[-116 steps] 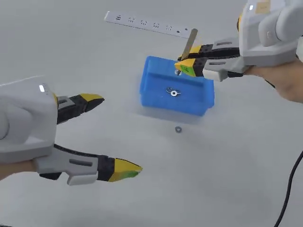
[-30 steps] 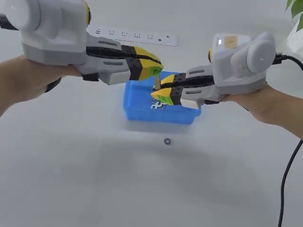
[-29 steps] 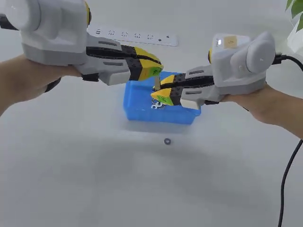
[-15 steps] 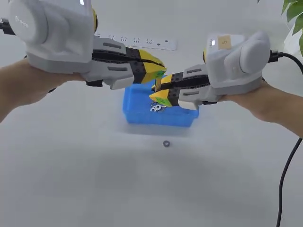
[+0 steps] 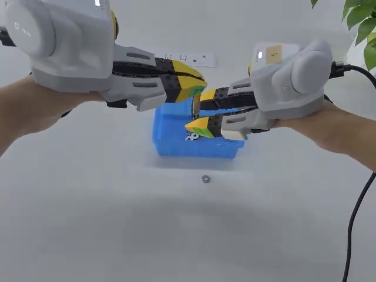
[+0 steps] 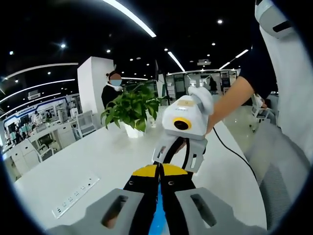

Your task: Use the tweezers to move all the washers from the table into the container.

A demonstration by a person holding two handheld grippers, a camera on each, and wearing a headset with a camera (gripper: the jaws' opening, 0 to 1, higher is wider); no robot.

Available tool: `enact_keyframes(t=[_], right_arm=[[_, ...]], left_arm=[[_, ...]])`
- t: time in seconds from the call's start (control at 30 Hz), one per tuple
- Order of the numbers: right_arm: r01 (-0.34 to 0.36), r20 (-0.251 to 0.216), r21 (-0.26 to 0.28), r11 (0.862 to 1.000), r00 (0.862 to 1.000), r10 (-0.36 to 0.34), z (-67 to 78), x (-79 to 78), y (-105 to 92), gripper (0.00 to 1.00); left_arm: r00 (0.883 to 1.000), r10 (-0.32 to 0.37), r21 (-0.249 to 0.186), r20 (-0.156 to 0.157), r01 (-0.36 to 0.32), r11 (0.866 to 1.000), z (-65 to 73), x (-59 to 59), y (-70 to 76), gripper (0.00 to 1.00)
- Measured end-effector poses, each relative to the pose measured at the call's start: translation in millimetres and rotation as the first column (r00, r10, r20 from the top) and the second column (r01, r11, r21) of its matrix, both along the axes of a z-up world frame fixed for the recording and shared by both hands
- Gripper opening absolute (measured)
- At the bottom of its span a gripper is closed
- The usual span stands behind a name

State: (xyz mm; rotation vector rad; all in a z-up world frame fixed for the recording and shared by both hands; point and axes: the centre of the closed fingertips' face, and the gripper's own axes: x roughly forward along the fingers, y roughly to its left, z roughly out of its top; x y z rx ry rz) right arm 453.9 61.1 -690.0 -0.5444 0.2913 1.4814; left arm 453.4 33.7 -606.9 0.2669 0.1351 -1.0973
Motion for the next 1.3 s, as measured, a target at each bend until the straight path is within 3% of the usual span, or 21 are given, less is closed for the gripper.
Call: enact_keyframes(t=[0.17,0.4,0.53,0.67,0.77,0.87,1.03,1.3], right_arm=[[0.019,-0.003,0.009,1.000,1.000,-0.019,2.9,-4.0,-9.9,0.31],[0.066,-0.030,0.048,0.997,0.997,-0.065,6.1,-18.1,-32.2,0.49],[0.083,-0.037,0.040,0.996,0.996,-0.081,-0.5,-29.8,-49.1,0.53],[0.104,-0.064,0.049,0.993,0.993,-0.101,-7.6,-42.8,-62.0,0.59],[0.104,-0.078,0.053,0.993,0.992,-0.100,-14.9,-56.2,-68.3,0.68],[0.089,-0.096,0.039,0.995,0.992,-0.085,-22.7,-71.3,-74.1,0.74],[0.091,-0.131,0.048,0.995,0.988,-0.084,-25.7,-83.4,-80.2,0.84],[0.097,-0.173,0.050,0.994,0.981,-0.087,-32.6,-93.0,-87.7,0.96]], left_arm=[[1.000,0.004,0.001,0.006,-0.004,1.000,4.7,-4.5,-0.9,0.04],[1.000,0.007,0.005,0.000,-0.007,1.000,8.5,-16.4,-8.5,0.04],[1.000,-0.012,0.015,-0.021,0.012,1.000,4.0,-27.0,-18.8,0.04],[0.999,-0.029,-0.003,-0.031,0.029,1.000,1.8,-36.7,-25.7,0.04],[0.999,-0.031,-0.012,-0.040,0.031,0.999,-3.2,-41.7,-29.8,0.04],[0.997,-0.033,-0.071,-0.070,0.028,0.997,-6.2,-43.8,-29.8,0.04],[0.996,-0.046,-0.048,-0.077,0.042,0.998,-21.7,-47.4,-29.5,0.04],[0.994,-0.061,-0.051,-0.090,0.056,0.997,-37.2,-51.6,-35.0,0.04]])
